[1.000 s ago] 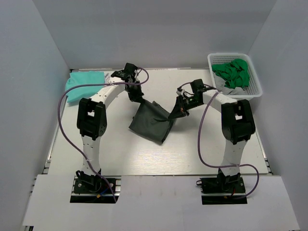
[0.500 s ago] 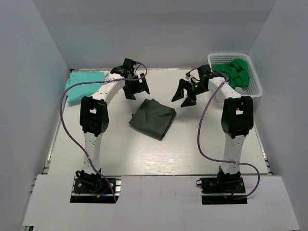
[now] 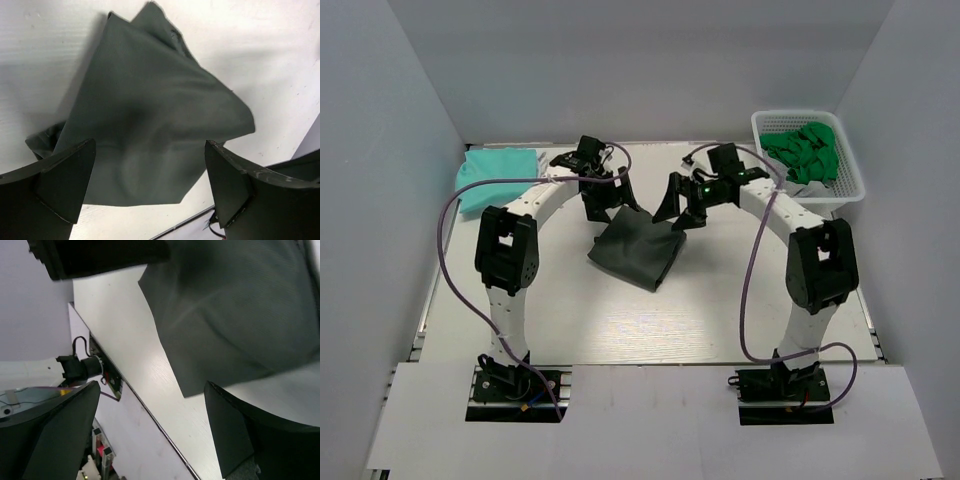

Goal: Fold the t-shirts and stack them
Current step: Smooth out wrinkles on the folded tshirt

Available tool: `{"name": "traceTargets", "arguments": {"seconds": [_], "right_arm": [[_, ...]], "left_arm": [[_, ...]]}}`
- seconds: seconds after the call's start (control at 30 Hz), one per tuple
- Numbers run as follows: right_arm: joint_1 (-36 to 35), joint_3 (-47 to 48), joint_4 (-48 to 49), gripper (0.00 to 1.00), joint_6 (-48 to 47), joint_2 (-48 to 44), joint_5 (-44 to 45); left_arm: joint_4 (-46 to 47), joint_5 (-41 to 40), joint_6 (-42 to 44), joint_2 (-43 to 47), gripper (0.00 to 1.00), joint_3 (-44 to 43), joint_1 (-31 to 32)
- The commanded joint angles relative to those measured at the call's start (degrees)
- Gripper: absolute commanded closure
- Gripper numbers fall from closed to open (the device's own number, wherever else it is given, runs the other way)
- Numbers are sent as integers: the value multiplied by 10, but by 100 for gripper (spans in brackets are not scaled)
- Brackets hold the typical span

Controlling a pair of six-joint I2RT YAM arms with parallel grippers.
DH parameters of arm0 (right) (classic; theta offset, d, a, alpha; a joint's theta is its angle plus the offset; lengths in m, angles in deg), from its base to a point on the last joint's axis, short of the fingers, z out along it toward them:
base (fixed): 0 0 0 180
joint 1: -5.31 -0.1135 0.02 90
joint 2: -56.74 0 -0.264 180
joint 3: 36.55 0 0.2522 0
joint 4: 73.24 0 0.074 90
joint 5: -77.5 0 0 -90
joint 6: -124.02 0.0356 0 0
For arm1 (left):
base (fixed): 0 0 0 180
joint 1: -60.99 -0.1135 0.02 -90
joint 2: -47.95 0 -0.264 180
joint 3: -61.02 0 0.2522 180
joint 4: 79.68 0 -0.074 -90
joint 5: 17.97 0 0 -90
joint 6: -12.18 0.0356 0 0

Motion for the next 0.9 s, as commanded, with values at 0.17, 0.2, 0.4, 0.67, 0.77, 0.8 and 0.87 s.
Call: {"name": "traceTargets", "arguments": {"seconds": [0.17, 0.2, 0.4, 0.67, 0.77, 0.8, 0.87], "right_arm": [[2, -44, 185, 10, 81, 73, 18], [9, -51, 208, 10, 92, 79, 32], [42, -53, 224, 10, 103, 161, 46], [36, -14, 146, 10, 17, 182, 68], [34, -17, 130, 10, -16, 167, 69], [31, -19, 127, 10, -27, 158, 68], [24, -13, 104, 10, -41, 139, 73]], "left_arm": [[80, 22, -13, 30, 0, 91, -1], [80, 22, -13, 24, 0, 97, -1], [77, 9, -7, 4, 0, 107, -1], [109, 38, -1, 54, 0, 240, 9], [130, 52, -9, 79, 0, 300, 15], [130, 52, -14, 102, 0, 309, 21], [130, 52, -19, 131, 0, 321, 28]]}}
